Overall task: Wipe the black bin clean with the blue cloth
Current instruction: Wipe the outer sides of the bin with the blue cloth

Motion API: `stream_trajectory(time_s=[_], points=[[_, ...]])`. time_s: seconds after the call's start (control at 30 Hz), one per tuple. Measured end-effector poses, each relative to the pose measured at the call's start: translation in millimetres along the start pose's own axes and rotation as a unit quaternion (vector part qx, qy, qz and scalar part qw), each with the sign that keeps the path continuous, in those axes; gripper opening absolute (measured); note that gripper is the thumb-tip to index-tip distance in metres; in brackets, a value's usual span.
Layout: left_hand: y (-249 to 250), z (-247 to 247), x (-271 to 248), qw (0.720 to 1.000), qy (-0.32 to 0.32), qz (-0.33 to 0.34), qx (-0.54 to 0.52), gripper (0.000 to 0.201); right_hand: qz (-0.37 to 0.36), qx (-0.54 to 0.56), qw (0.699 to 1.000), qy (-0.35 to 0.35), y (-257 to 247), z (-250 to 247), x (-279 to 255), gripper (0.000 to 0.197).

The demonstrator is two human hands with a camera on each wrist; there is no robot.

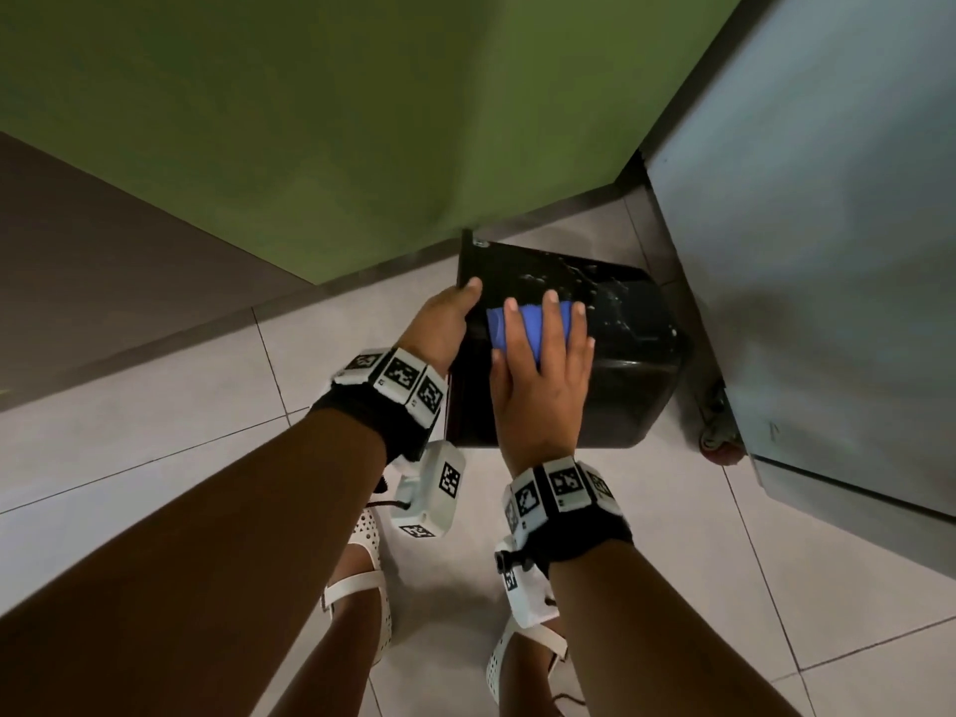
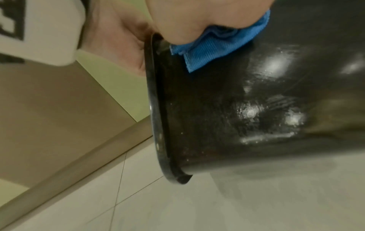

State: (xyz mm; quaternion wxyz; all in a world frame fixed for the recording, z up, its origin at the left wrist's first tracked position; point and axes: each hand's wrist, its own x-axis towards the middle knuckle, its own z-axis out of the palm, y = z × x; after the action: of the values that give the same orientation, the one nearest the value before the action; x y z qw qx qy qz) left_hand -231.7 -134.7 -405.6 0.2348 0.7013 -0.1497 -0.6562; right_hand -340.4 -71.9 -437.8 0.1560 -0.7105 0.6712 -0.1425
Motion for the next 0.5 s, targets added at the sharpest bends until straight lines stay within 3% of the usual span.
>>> stream_trajectory(time_s=[0.07,0.13,0.2,0.27,0.43,0.5], points=[[1,-2,-1,0.997,-0.049,-0.050,-0.020,0.036,-0.003,0.010,1.000,0.009,2,1,-12,0.042],[6,-2,1,0.996,-0.047,-0.076,-0.019,0.041,-0.011,0.014,1.000,0.015,2,3,-24,0.041],[12,2,2,0.995,-0.009,-0.048,0.083,0.064,-0.020,0.012,1.000,0.016,2,5,-33,0.042],[15,8,3,0.975,0.069,0.006,0.210,0.066,-0.020,0.006,1.000,0.021,1,7,-35,0.041],[7,12,9,0.958,0.111,0.054,0.258,0.055,0.003,0.003,1.000,0.030,5,10,-31,0.042],[1,10,12,0.960,0.115,0.054,0.251,0.052,0.050,-0.004,0.998,0.049,15,8,-23,0.041]])
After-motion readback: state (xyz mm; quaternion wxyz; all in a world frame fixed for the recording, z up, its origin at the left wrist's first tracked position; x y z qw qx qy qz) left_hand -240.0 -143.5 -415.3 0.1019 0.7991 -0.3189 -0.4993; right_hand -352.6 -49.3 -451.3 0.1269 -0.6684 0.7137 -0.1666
